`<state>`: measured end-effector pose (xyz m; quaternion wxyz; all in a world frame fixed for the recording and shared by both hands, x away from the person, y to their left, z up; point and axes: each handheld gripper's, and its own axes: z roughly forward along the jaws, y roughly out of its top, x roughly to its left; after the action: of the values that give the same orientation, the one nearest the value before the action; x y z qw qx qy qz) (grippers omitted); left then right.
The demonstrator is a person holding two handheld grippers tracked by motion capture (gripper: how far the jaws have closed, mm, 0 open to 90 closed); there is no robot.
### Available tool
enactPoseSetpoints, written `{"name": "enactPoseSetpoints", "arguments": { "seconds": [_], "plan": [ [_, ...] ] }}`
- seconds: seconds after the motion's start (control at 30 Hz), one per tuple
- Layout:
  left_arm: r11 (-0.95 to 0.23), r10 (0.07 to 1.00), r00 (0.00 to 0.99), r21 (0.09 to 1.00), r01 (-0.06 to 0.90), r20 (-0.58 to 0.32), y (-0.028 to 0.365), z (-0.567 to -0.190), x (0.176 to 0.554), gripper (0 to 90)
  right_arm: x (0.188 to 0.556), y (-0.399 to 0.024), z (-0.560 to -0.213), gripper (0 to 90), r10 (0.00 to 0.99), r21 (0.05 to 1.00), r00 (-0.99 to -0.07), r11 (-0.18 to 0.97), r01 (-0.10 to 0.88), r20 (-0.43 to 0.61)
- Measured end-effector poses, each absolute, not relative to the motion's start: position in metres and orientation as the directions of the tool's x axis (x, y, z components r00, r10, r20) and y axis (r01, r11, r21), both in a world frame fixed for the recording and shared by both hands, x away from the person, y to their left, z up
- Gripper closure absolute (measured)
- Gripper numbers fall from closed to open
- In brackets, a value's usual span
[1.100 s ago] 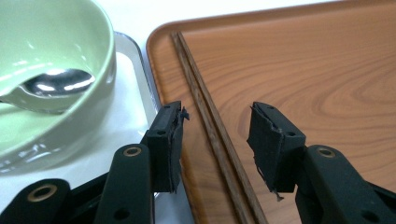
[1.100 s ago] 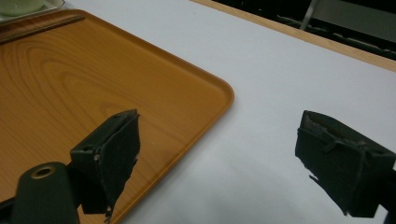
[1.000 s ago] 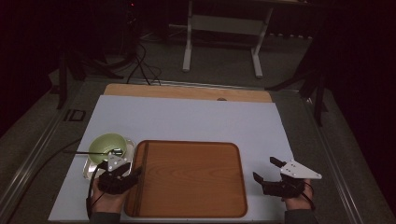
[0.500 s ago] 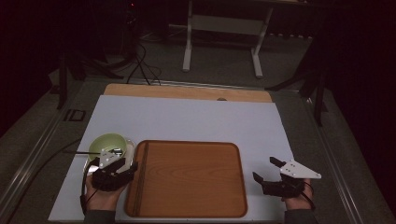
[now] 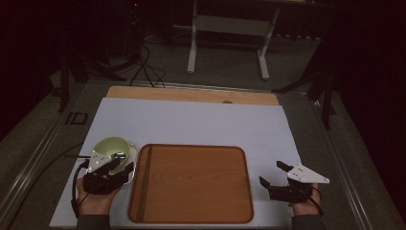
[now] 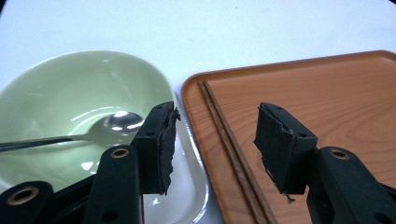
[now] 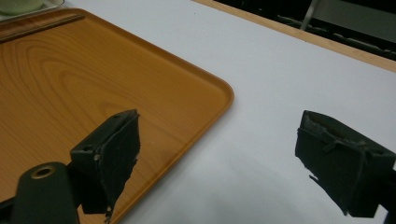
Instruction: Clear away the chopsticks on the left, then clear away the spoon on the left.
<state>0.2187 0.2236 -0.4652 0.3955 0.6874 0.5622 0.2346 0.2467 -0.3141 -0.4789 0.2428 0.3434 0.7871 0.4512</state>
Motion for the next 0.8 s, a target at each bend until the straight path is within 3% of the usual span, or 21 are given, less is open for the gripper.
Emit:
{"name": "enactPoseSetpoints", "arguments": {
  "seconds": [0.8],
  "plan": [
    [0.029,0.987,0.112,0.809,0.587,-0.117,0.264,-0.462,0.214,43.3,0.246,-0.315,-0.478,13.3,0.761,0.880,-0.644,0.354,0.316,-0.075]
  ]
}}
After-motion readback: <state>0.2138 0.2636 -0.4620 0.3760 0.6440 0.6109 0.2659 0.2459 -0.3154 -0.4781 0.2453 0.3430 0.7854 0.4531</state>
